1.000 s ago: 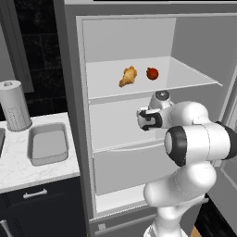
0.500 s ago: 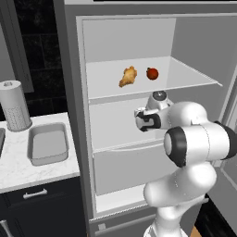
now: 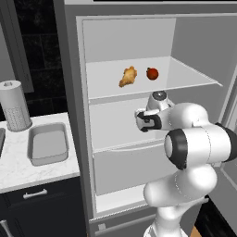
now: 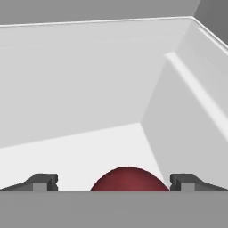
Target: Place one tomato and one chicken drumstick in each tupperware on the nearby counter, to pack two identical lunches.
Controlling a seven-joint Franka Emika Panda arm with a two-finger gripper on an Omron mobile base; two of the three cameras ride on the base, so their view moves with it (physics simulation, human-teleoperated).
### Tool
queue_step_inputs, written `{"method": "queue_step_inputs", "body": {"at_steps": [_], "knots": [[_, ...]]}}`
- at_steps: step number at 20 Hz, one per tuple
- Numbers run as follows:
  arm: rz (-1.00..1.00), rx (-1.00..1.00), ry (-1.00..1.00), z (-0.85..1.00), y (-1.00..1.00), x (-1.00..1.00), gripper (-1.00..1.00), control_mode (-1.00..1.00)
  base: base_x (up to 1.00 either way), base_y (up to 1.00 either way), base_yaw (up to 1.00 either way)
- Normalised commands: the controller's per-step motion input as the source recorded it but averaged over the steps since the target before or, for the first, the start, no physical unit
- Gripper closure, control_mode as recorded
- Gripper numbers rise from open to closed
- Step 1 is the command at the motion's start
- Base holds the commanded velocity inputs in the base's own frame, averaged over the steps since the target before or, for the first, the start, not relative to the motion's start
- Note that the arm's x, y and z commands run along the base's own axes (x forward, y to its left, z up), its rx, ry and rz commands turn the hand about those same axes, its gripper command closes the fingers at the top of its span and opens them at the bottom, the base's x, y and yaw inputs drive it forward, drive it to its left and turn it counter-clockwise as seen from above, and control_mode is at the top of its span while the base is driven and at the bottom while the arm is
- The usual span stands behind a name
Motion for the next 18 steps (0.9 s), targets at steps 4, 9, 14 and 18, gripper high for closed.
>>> {"method": "queue_step_inputs", "body": {"at_steps": [4,9,14,18], "knots": [[-0.05,0.00,0.00,-0.26,-0.03,-0.20,-1.00,-1.00,0.00,0.00,0.00],[-0.05,0.00,0.00,-0.16,-0.03,-0.01,-1.00,-1.00,0.00,0.00,0.00],[-0.07,0.00,0.00,-0.26,-0.06,0.00,1.00,-1.00,0.00,0.00,0.00],[-0.11,0.00,0.07,-0.41,-0.08,-0.24,1.00,-1.00,0.00,0.00,0.00]]}}
